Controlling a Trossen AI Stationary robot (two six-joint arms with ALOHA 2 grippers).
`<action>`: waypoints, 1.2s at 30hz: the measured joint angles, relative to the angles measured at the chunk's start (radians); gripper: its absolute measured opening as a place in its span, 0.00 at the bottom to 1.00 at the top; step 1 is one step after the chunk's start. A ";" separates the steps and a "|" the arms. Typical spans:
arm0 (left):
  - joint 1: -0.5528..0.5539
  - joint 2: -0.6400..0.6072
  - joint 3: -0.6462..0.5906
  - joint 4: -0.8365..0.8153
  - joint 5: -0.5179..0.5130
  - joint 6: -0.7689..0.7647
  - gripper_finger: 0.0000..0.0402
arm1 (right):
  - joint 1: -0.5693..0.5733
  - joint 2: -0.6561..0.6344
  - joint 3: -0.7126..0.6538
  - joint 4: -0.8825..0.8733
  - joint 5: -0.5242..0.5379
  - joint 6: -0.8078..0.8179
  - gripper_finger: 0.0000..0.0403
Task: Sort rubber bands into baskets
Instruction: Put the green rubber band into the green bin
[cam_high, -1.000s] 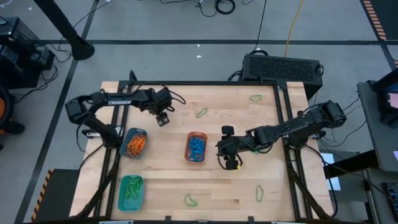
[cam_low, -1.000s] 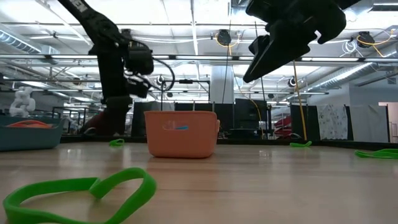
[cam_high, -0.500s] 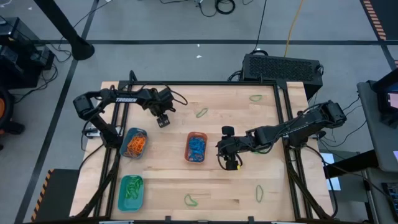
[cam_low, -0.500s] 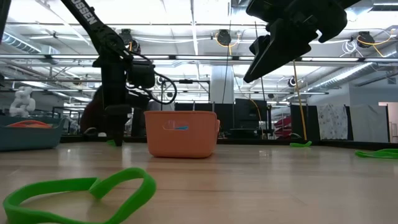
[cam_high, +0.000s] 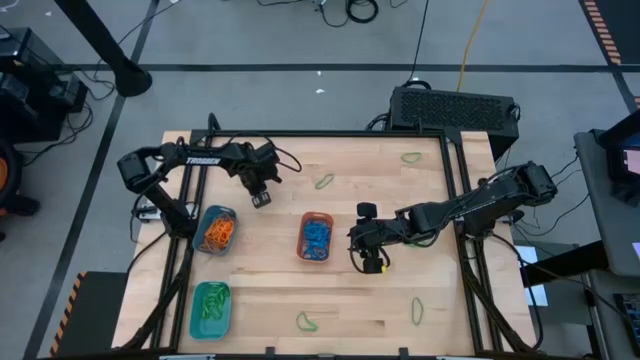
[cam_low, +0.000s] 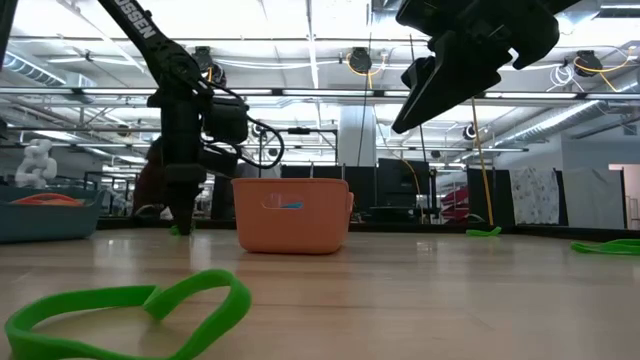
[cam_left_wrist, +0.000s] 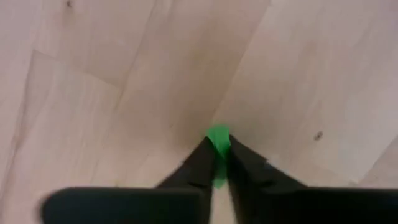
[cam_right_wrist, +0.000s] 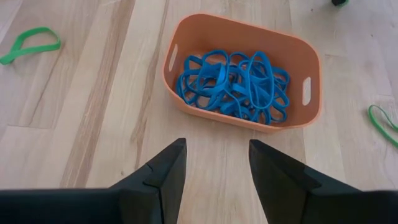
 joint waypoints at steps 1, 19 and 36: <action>0.000 0.000 0.000 -0.002 -0.001 -0.002 0.06 | 0.000 0.000 0.000 0.000 0.000 0.000 0.41; -0.332 -0.334 -0.003 -0.221 0.068 -0.291 0.01 | 0.000 0.000 0.000 -0.001 0.002 -0.027 0.41; -1.052 -0.477 -0.002 -0.263 0.067 -1.104 0.01 | -0.013 0.000 0.000 0.037 0.001 -0.074 0.41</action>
